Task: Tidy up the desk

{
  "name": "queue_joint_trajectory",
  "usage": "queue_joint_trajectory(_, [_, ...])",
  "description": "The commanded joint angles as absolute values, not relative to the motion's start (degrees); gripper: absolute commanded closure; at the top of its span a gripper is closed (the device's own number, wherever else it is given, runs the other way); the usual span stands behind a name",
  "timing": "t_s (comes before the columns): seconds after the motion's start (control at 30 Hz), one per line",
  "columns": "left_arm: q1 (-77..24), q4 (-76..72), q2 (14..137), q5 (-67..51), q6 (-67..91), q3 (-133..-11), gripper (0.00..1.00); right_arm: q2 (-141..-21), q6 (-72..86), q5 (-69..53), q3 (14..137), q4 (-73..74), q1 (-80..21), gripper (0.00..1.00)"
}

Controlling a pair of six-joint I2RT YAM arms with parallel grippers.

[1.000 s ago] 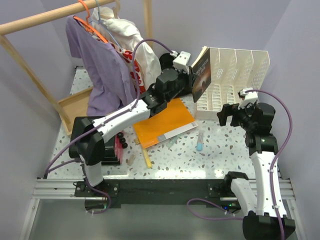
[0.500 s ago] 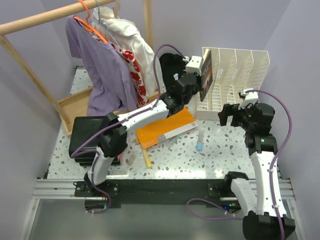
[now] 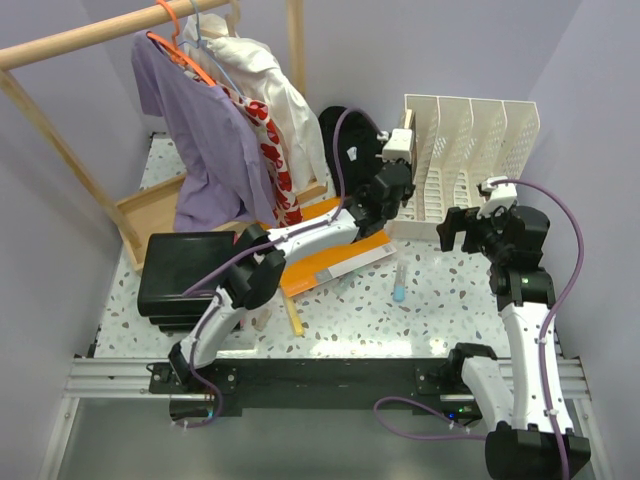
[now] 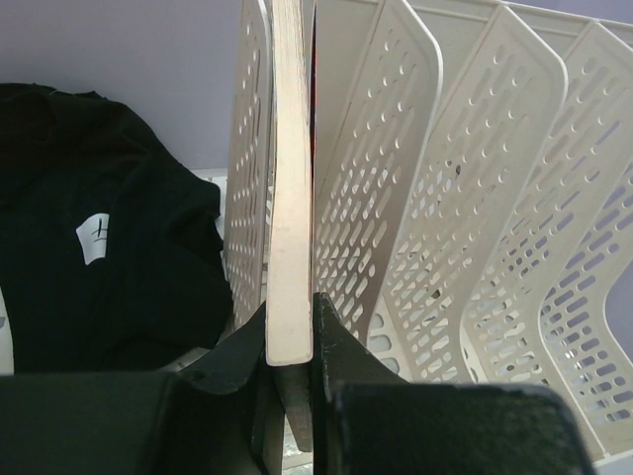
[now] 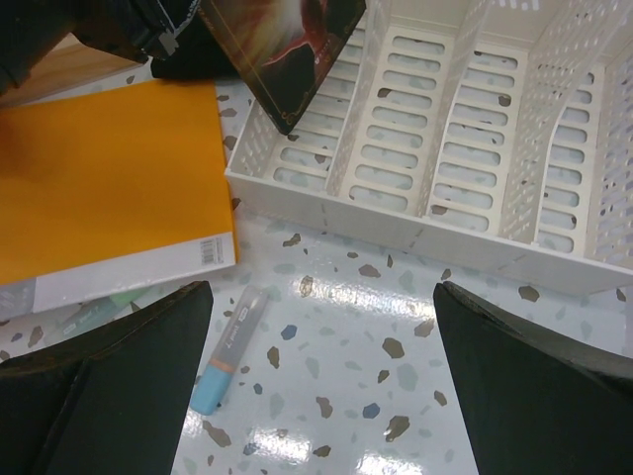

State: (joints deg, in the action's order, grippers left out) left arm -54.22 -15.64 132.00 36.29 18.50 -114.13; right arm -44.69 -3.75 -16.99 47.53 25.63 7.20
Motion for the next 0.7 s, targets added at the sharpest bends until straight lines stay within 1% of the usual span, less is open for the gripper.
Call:
queue_joint_trajectory(0.0, [-54.7, -24.7, 133.1, 40.4, 18.8, -119.6, 1.0, -45.1, -2.9, -15.6, 47.4, 23.0, 7.5, 0.01])
queue_joint_trajectory(0.2, [-54.7, -24.8, 136.7, 40.6, 19.2, -123.1, 1.0, -45.3, -2.9, -15.6, 47.3, 22.9, 7.5, 0.01])
queue_joint_trajectory(0.23, [-54.6, -24.8, 137.1, 40.4, 19.1, -123.6, 0.99, -45.3, -3.0, -15.7, 47.3, 22.9, 7.4, 0.01])
queue_joint_trajectory(0.27, [-54.7, -24.8, 137.7, 40.3, 19.0, -124.3, 0.91, -45.4, -3.0, -15.7, 47.3, 22.9, 7.4, 0.01])
queue_joint_trajectory(0.3, [-54.7, -24.8, 137.9, 39.6, 18.8, -124.5, 0.81, -45.4, -3.0, -15.7, 47.2, 22.9, 7.5, 0.01])
queue_joint_trajectory(0.33, [-54.7, -24.8, 138.1, 39.4, 18.6, -124.7, 0.58, -45.4, -3.1, -15.7, 47.2, 22.9, 7.4, 0.01])
queue_joint_trajectory(0.37, [-54.7, -24.8, 137.8, 39.1, 18.3, -124.7, 0.47, -45.4, -3.2, -15.8, 47.2, 22.9, 7.5, 0.01])
queue_joint_trajectory(0.4, [-54.8, -25.0, 137.6, 38.2, 17.6, -124.6, 0.33, -45.4, -3.2, -15.9, 47.2, 22.9, 7.4, 0.01])
queue_joint_trajectory(0.5, [-54.8, -26.0, 134.4, 36.7, 15.7, -122.0, 0.17, -45.6, -3.3, -17.0, 47.1, 23.1, 7.4, 0.01])
queue_joint_trajectory(0.6, [-54.8, -27.9, 128.4, 35.5, 13.0, -116.0, 0.1, -45.7, -3.7, -18.0, 47.0, 23.3, 7.4, 0.01])
queue_joint_trajectory(0.67, [-54.7, -28.7, 122.6, 34.6, 10.3, -110.6, 0.08, -45.8, -4.2, -19.2, 47.0, 23.6, 7.4, 0.01])
